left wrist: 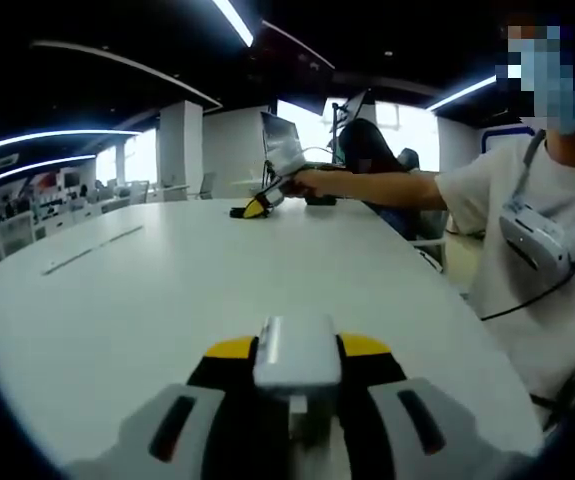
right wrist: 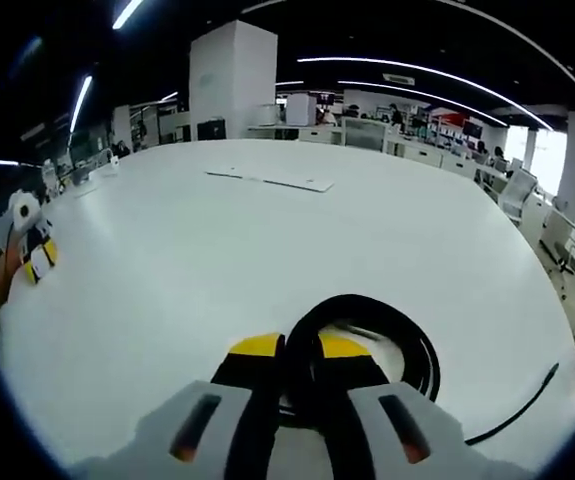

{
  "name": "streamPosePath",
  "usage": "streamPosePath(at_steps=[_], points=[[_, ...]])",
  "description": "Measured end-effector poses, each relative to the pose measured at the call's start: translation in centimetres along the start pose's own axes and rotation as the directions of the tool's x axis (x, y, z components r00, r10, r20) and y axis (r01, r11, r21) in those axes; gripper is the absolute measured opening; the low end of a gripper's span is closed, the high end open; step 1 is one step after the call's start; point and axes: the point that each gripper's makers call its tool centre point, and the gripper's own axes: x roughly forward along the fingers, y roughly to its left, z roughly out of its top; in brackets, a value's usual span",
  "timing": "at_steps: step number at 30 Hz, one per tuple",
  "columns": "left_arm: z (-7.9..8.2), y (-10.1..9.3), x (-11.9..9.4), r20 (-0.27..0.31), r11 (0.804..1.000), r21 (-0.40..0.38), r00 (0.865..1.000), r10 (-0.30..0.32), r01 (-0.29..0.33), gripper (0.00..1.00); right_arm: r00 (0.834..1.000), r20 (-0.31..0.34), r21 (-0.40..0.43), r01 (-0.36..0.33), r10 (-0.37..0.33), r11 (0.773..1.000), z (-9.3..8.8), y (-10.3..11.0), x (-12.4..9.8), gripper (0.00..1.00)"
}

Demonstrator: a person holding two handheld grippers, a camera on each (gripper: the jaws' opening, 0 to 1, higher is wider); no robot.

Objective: Plug the desk Type‑C cable into the charger adapter.

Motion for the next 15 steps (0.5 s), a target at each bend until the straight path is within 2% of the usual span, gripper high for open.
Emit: streamPosePath(at_steps=[15], points=[[0.0,0.1,0.0,0.002,1.000,0.007,1.000,0.000,0.000,0.30,0.999,0.002,-0.030,-0.033,0.033,0.999,-0.5,2.1,-1.1,0.11]])
